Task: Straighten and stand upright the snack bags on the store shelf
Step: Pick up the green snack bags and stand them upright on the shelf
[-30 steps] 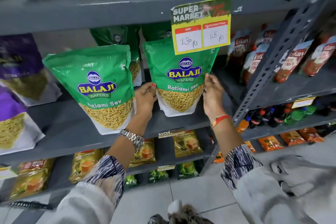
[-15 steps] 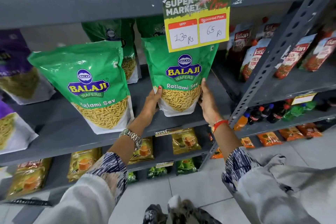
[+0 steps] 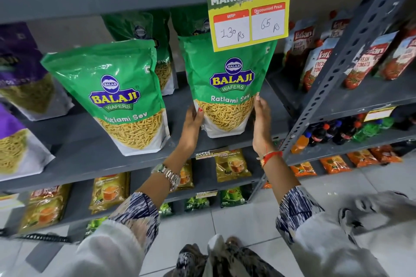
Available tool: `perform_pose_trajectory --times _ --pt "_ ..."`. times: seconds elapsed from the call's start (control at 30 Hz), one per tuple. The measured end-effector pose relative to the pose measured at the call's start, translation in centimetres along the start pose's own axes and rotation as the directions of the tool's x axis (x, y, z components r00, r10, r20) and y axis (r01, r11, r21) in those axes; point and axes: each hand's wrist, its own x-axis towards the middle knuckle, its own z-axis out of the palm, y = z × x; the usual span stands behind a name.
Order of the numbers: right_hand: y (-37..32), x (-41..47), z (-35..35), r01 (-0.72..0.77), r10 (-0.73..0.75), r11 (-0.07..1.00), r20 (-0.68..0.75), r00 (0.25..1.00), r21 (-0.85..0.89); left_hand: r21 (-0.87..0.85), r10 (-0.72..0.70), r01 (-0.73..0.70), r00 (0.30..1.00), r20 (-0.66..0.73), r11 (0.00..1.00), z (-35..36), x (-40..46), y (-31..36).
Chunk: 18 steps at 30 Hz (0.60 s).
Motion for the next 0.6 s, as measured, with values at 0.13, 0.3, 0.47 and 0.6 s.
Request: perform_pose_trajectory --times 0.13,0.3,0.47,0.6 --pt "1.0 -4.2 1.0 0.168 -0.156 0.985 -0.254 0.955 0.027 0.071 0.169 -0.157 0.964 -0.206 0.985 -2.0 -4.9 -3.0" --pt "3.4 -9.4 5.1 0.252 -0.248 0.963 0.055 0.967 -0.091 0.253 0.423 -0.342 0.658 -0.623 0.905 -8.3 -8.6 -4.1" --pt "4.3 -10.5 11.3 0.047 0.041 0.981 0.437 0.899 -0.190 0.053 0.203 -0.255 0.608 -0.767 0.965 -16.3 -5.5 -3.0" --pt "5.1 -9.7 15.1 -0.117 0.193 0.974 0.452 0.871 -0.191 -0.214 -0.071 -0.060 0.828 -0.557 0.975 -18.2 -3.4 -0.8"
